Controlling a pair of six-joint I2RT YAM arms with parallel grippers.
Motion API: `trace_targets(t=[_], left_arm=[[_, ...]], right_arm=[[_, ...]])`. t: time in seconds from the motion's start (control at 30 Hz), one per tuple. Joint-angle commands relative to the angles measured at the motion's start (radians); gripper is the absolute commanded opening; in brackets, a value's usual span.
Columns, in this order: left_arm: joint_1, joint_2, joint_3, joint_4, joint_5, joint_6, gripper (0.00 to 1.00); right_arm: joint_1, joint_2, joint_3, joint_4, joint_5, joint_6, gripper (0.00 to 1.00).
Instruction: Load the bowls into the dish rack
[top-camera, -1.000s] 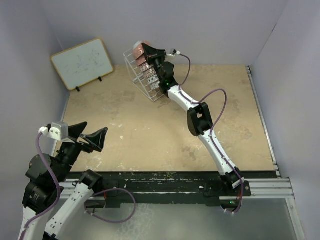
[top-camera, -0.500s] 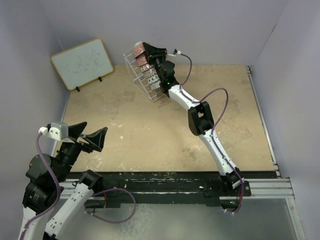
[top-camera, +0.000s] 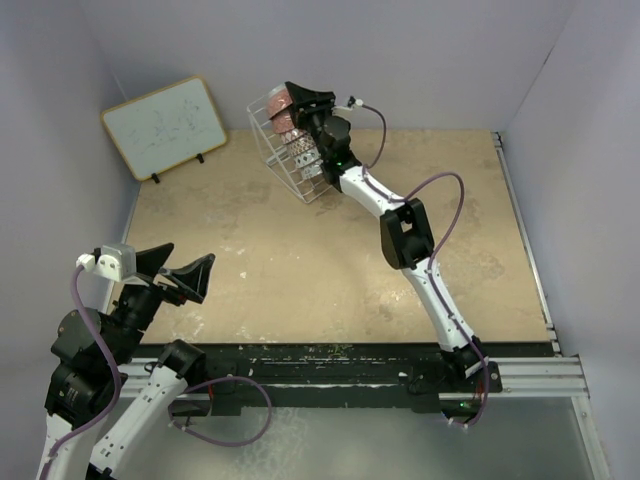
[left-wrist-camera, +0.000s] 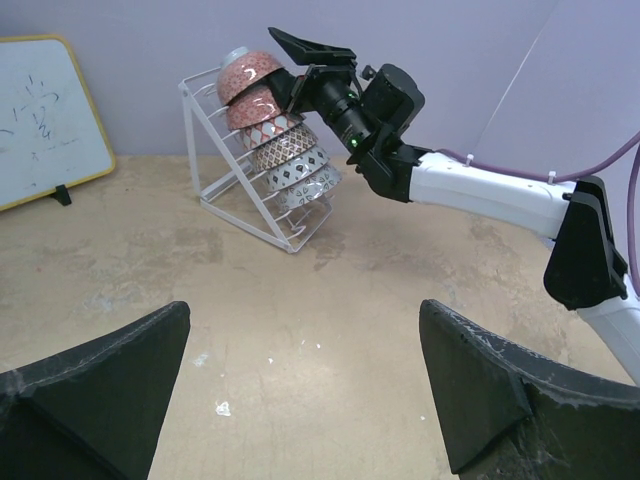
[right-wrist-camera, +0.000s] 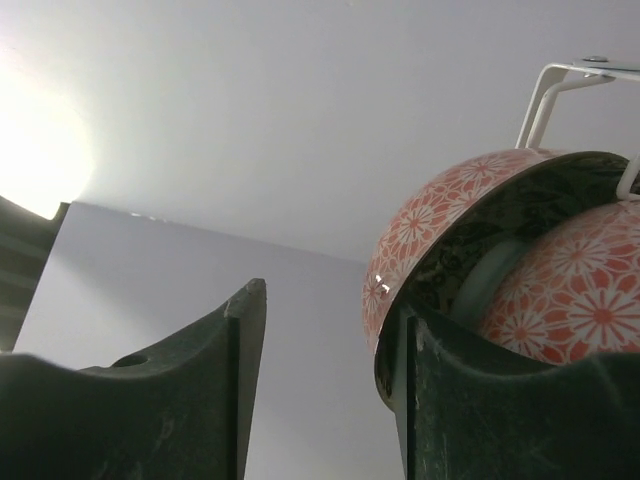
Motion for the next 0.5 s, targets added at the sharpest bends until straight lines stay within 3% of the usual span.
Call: trace_targets(t=[0.0,0.47], left_arm=[[0.003,-0.006,0.016,0.044,-0.010,0.016,0.99],[0.002,-0.004,0.023,0.042,-0.016,0.007,0.99]], right_arm=[[-0.023,-0.092,-0.053,-0.056,0.052,-0.008,0.54],[-0.030,-0.114,-0.090,-0.120,0.026,0.028,0.59]])
